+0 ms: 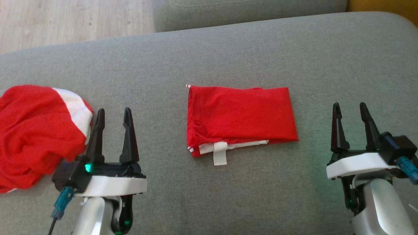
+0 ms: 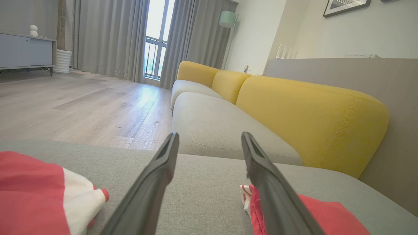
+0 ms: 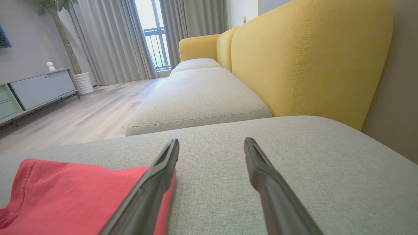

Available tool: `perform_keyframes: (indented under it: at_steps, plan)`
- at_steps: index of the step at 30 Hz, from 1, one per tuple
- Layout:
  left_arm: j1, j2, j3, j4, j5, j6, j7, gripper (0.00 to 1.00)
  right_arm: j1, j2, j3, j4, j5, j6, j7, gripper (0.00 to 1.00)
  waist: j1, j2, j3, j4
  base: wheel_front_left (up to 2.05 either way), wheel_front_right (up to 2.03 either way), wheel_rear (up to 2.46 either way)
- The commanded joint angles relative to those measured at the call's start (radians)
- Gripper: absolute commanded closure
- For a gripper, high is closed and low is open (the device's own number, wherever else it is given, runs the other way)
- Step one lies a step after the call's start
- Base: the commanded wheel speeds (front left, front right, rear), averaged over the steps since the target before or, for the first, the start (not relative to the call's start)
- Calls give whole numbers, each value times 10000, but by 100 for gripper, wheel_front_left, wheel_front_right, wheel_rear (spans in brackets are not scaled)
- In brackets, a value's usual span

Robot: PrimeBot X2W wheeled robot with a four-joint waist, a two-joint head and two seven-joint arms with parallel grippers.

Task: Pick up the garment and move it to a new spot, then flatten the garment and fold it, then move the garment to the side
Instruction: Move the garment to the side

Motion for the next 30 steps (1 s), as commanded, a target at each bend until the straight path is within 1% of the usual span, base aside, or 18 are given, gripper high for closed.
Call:
perform_keyframes:
  at_steps: [1, 6, 10, 18, 19, 24, 28, 29, 30]
  plan:
    - [-404, 37, 237, -287, 66, 10, -51, 0, -343, -1, 288, -391, -32, 67, -81, 0, 1, -1, 81, 51, 0, 0, 0]
    - [-550, 37, 55, -212, 137, -40, -51, 0, -605, 0, 437, -255, 120, 67, 328, 0, 1, -1, 417, 248, 0, 0, 0]
    - [-728, 37, -126, -155, 97, -76, -51, 0, -880, 0, 700, 109, 394, 67, 669, 0, 1, -1, 690, 501, 0, 0, 0]
    - [-972, 37, -354, -36, 34, -118, -51, 0, -1485, 0, 1118, 1929, 1129, 67, 1826, 0, 1, -1, 1087, 1013, 0, 0, 0]
    - [-1006, 37, -398, -11, 33, -123, -51, 0, -1611, 0, 1285, 2425, 1260, 67, 2080, 0, 1, -1, 1129, 1123, 0, 0, 0]
    - [-1014, 37, -453, 1, -3, -124, -51, 0, -1896, 1, 1627, 3342, 1419, 67, 2251, 0, 1, -1, 1181, 1296, 0, 0, 0]
    - [-1002, 37, -432, -27, -14, -103, -51, 0, -2068, 1, 1850, 3813, 1433, 67, 2261, 0, 1, -1, 1197, 1332, 0, 0, 0]
    - [-995, 37, -422, -31, -4, -98, -51, 0, -2109, 1, 1894, 3894, 1433, 67, 2237, 35, 1, -1, 1201, 1325, 0, 0, 0]
    - [-995, 37, -409, -30, 9, -96, -51, 0, -2153, 1, 1933, 3962, 1397, 67, 2194, 78, 1, -1, 1204, 1314, 0, 0, 0]
